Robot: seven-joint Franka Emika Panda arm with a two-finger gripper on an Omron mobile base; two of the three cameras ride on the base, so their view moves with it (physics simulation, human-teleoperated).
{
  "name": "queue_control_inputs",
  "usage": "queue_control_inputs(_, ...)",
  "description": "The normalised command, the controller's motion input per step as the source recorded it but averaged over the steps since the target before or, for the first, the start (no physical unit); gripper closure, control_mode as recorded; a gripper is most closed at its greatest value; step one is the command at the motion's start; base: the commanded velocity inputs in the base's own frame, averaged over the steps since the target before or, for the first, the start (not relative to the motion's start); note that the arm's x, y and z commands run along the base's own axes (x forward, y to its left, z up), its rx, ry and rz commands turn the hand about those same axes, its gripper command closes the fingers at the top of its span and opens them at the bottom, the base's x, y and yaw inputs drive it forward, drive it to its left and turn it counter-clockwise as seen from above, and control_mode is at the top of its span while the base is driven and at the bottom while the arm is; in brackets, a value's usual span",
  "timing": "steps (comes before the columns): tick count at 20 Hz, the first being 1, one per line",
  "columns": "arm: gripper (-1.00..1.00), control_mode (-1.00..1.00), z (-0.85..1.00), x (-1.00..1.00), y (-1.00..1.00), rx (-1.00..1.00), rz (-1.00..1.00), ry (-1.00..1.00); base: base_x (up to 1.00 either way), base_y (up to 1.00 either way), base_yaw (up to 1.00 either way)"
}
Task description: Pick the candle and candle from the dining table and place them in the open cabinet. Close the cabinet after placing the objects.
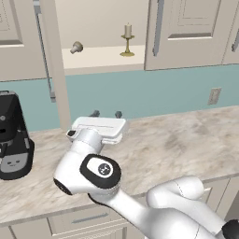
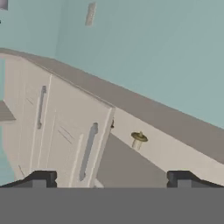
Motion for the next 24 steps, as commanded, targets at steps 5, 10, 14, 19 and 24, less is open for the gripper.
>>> queue_control_inputs(5,-1.0,-1.0,0.18,-0.51,0.25,-0.16,-0.11,-0.1,0.0,0.0,0.0)
queue_control_inputs(10,-1.0,-1.0,0.44,-0.49,0.24,-0.17,-0.1,-0.09,0.0,0.0,0.0)
queue_control_inputs(14,-1.0,-1.0,0.17,-0.16,0.28,-0.14,-0.04,-0.01,0.0,0.0,0.0)
queue_control_inputs(19,-1.0,-1.0,0.0,0.0,0.19,-0.06,-0.01,0.0,0.0,0.0,0.0)
queue_control_inputs(24,-1.0,-1.0,0.0,0.0,0.17,-0.04,-0.02,0.0,0.0,0.0,0.0)
